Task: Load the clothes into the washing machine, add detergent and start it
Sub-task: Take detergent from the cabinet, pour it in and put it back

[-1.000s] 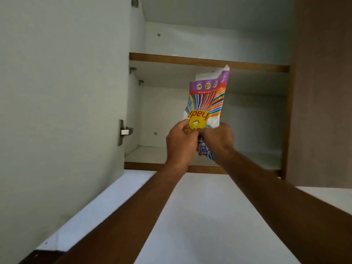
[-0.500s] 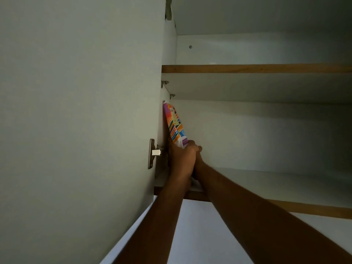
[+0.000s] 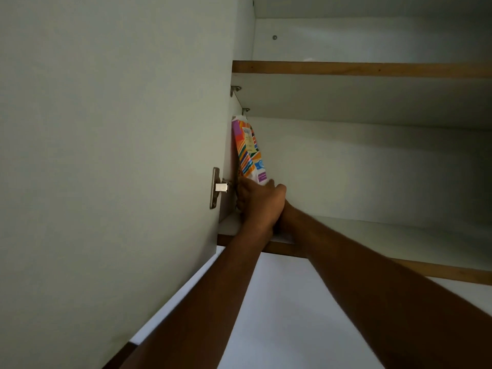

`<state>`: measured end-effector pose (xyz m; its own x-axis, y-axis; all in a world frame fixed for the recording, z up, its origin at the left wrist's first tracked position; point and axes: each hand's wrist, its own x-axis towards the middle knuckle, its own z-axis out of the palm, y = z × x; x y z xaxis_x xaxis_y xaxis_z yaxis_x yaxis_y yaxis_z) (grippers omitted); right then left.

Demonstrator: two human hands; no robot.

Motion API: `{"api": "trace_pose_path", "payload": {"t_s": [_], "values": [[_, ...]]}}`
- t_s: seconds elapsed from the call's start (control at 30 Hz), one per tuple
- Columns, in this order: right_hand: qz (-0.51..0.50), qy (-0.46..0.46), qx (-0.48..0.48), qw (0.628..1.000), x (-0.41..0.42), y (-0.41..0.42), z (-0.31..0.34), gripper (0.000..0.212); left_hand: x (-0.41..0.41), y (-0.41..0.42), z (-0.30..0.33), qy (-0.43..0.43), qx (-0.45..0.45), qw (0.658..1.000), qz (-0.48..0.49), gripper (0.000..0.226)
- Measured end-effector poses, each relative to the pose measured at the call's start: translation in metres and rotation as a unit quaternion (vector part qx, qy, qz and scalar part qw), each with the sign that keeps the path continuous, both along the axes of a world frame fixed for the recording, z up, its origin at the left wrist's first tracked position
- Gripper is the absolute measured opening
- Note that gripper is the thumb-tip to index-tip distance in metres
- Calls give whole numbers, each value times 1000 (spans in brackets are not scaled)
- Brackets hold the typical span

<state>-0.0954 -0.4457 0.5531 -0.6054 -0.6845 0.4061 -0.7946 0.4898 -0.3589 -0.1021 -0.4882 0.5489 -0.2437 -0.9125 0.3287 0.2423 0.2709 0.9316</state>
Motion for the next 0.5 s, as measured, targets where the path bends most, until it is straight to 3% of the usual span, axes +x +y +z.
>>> {"api": "trace_pose_path", "payload": {"t_s": [0.03, 0.1, 0.17, 0.3, 0.5], "values": [[16, -3, 29, 999, 4, 16, 5, 56, 5, 5, 0, 2, -6, 1000, -5, 102], [15, 87, 21, 996, -5, 37, 15, 75, 19, 14, 0, -20, -58, 998, -27, 104], [-1, 147, -2, 989, -6, 54, 18, 87, 33, 22, 1, -29, -149, 988, 24, 98], [-44, 208, -64, 975, 21, 96, 27, 88, 56, 49, 4, 30, -337, 937, 90, 56], [-101, 290, -146, 940, 70, 165, 31, 70, 117, 112, 8, 71, -478, 873, 65, 48]]}}
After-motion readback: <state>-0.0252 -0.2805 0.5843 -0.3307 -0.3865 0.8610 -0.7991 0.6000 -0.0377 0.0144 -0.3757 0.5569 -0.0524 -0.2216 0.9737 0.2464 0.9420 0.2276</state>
